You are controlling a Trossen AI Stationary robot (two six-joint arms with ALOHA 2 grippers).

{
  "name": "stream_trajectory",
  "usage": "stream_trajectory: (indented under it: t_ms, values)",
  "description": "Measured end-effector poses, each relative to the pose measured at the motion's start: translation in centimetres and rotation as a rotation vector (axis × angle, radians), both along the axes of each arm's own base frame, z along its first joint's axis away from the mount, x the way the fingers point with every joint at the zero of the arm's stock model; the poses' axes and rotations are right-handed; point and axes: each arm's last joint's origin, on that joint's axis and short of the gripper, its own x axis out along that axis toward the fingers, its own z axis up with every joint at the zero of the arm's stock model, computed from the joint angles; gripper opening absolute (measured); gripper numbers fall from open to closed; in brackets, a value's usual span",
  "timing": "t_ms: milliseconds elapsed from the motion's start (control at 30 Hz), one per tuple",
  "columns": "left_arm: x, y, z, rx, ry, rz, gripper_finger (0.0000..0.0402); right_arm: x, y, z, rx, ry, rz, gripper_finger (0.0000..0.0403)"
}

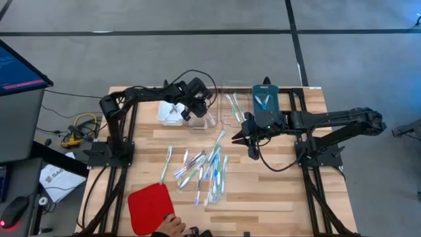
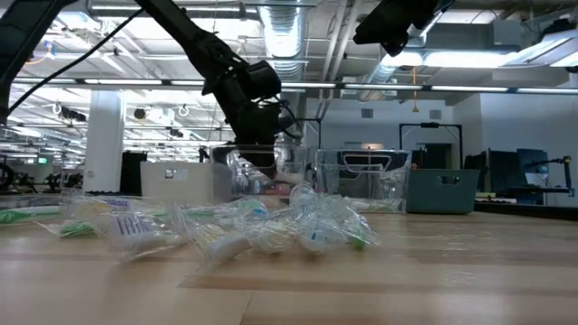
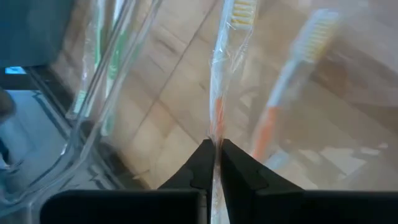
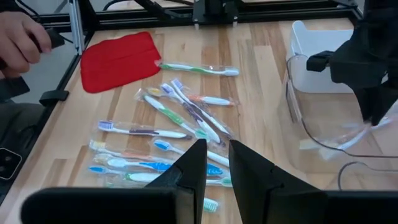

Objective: Pick & Place Toothbrushes
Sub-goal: Put the orange toothbrush into the left transparent bin, then put the green toothbrush into the right transparent bin

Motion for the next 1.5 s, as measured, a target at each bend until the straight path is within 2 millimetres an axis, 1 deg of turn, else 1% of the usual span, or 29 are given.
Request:
stream_trajectory:
  t_ms: [467, 567, 667, 733, 833, 933, 1000, 1067, 1167, 1267, 1367, 1500]
  values:
    - [0.1, 0.2, -0.1, 0.038, 0.005, 0.022, 0.0086, 0.0, 0.0, 0.0, 0.001, 0.004, -0.001, 0.0063]
    - [0.2, 0.1, 0.0, 0.084, 0.026, 0.025, 0.0099, 0.0, 0.0, 0.0, 0.001, 0.004, -0.001, 0.0063]
    - [0.2, 0.0, 0.4, 0.136, 0.031, 0.035, 0.0107, 0.0, 0.0, 0.0, 0.001, 0.004, -0.001, 0.0063]
    - [0.0, -0.2, 1.4, 0.151, 0.010, 0.037, 0.0110, 0.0, 0.0, 0.0, 0.001, 0.004, -0.001, 0.0063]
    - [-0.3, -0.7, 4.0, 0.193, -0.070, 0.046, 0.0111, 0.0, 0.0, 0.0, 0.001, 0.004, -0.001, 0.0063]
    - [-0.9, -1.3, 6.5, 0.174, -0.168, 0.088, 0.0111, 0.0, 0.0, 0.0, 0.002, 0.004, 0.000, 0.0063]
    - [-1.5, -2.0, 8.5, 0.105, -0.261, 0.138, 0.0112, 0.0, 0.0, 0.0, 0.002, 0.004, 0.000, 0.0063]
    - [-2.1, -2.9, 10.4, -0.004, -0.364, 0.186, 0.0113, 0.0, 0.0, 0.0, 0.009, 0.006, -0.005, 0.0063]
    - [-2.8, -4.7, 12.8, -0.240, -0.493, 0.238, 0.0113, 0.0, 0.0, -0.1, 0.020, 0.010, -0.011, 0.0063]
    - [-3.4, -6.8, 14.9, -0.469, -0.572, 0.242, 0.0111, 0.0, 0.0, -0.1, 0.026, 0.010, -0.012, 0.0063]
    - [-3.6, -9.1, 16.1, -0.630, -0.587, 0.232, 0.0109, -0.1, 0.2, -0.1, 0.026, 0.010, -0.006, 0.0063]
    - [-3.1, -12.8, 16.8, -0.759, -0.559, 0.190, 0.0109, -0.1, 0.7, -0.1, 0.002, 0.007, 0.032, 0.0063]
